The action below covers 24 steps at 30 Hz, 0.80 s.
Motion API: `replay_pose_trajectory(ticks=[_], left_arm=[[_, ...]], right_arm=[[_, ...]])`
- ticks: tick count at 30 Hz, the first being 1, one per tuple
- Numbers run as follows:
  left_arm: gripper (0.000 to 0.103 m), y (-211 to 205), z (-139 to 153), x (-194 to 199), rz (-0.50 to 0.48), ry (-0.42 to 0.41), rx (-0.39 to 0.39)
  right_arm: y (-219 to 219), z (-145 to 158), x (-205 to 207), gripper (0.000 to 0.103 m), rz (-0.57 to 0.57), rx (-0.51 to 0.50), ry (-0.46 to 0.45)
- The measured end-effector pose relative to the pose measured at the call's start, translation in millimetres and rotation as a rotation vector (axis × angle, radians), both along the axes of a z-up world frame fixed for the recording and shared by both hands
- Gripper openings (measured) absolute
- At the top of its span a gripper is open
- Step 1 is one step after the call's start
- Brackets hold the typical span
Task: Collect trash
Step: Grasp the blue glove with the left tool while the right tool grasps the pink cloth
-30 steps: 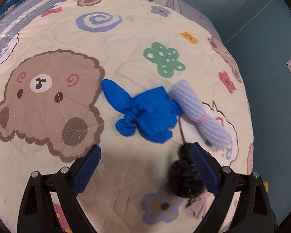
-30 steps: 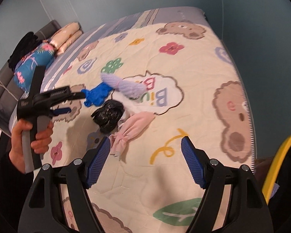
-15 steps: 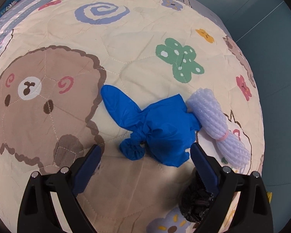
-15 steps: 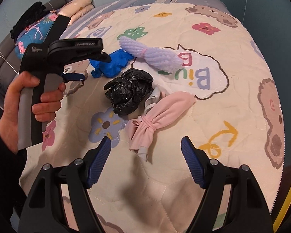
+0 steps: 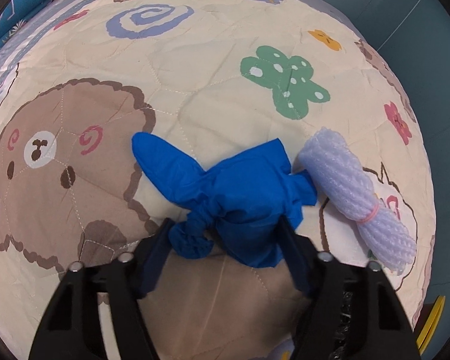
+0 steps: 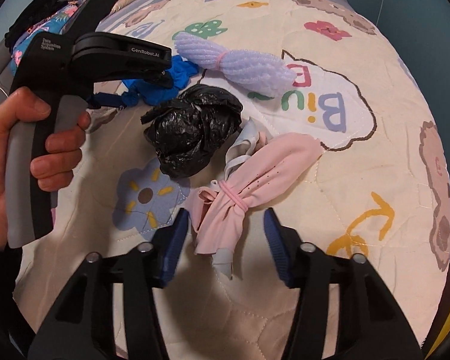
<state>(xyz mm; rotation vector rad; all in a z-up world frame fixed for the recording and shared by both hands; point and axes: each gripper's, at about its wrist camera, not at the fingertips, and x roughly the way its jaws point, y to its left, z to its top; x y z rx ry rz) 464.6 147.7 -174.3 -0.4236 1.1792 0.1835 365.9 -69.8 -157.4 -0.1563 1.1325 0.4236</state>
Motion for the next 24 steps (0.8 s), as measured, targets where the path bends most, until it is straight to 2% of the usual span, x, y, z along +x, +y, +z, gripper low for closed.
replay_pose_trajectory(ticks=[1, 3, 6, 12, 24], left_arm=[[0.048, 0, 0, 0, -0.002, -0.001, 0.000], [0.030, 1, 1, -2, 0.007, 0.009, 0.021], [0.018, 0, 3, -5, 0.009, 0.009, 0.013], [0.012, 7, 11, -20, 0.022, -0.004, -0.048], [0.012, 20, 32, -62, 0.007, -0.032, -0.103]], right_arm=[[0, -2, 0, 0.039, 0.000, 0.002, 0.006], [1, -5, 2, 0.030, 0.000, 0.010, 0.025], [1, -5, 1, 0.022, 0.006, 0.018, 0.027], [-8, -1, 0, 0.015, -0.020, 0.067, 0.059], [-36, 34, -26, 0.014, -0.015, 0.135, 0.010]])
